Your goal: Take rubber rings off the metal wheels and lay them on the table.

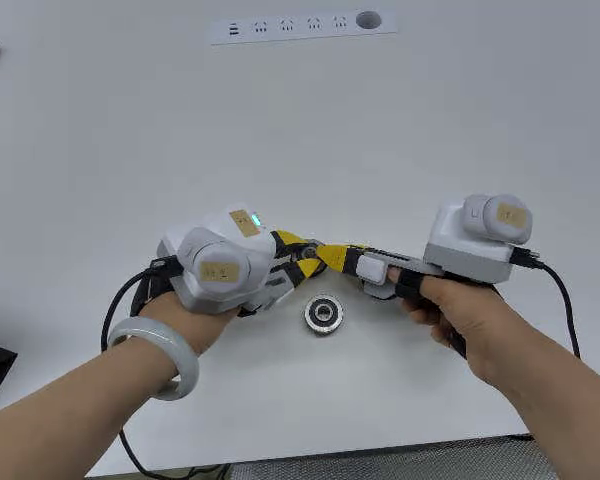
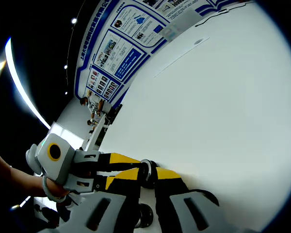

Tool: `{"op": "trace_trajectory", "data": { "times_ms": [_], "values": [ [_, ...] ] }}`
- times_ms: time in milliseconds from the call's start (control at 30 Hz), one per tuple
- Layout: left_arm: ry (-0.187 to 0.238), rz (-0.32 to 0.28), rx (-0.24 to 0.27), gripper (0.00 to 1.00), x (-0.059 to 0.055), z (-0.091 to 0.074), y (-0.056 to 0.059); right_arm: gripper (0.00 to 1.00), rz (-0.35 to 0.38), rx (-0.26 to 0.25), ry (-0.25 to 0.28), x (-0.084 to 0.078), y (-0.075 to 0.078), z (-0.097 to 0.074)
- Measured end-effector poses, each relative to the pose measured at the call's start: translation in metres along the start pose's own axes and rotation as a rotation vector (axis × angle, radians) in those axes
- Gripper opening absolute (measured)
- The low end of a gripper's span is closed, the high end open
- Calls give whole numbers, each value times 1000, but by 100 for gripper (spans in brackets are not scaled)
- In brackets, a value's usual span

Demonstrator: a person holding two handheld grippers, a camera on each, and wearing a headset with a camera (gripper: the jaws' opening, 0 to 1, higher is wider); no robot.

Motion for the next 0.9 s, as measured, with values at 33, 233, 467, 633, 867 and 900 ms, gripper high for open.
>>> {"op": "trace_trajectory", "data": {
  "times_ms": [33,233,467,633,867,900],
  "values": [
    [0,0,0,14,0,0,0,12,1,-1,-1,0,1,0],
    [-1,-1,0,14,0,0,0,6,-6,-17,-21,-1,7,3],
    [-1,1,-1,14,0,0,0,3,-23,-22,-24,1,5,1],
    [-1,-1,-1,14,0,0,-1,3,-22,-13,-27,1,3,1],
    [-3,0,-3,13,0,-1,-1,2,-30,-12,-30,1,-2,1],
    [-4,0,-2,13,0,-1,-1,2,-31,-11,-30,1,-3,1]
  ]
}}
Point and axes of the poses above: the centre of the closed fingertips' face, and the gripper's own axes: z roughly forward along the fingers, y roughly to its right, x roughly out of its top, the point moved 2 cm from there along -z, roughly backward along the fingers, and after that the axes turned 2 degrees about -y, right-handed, at the moved point
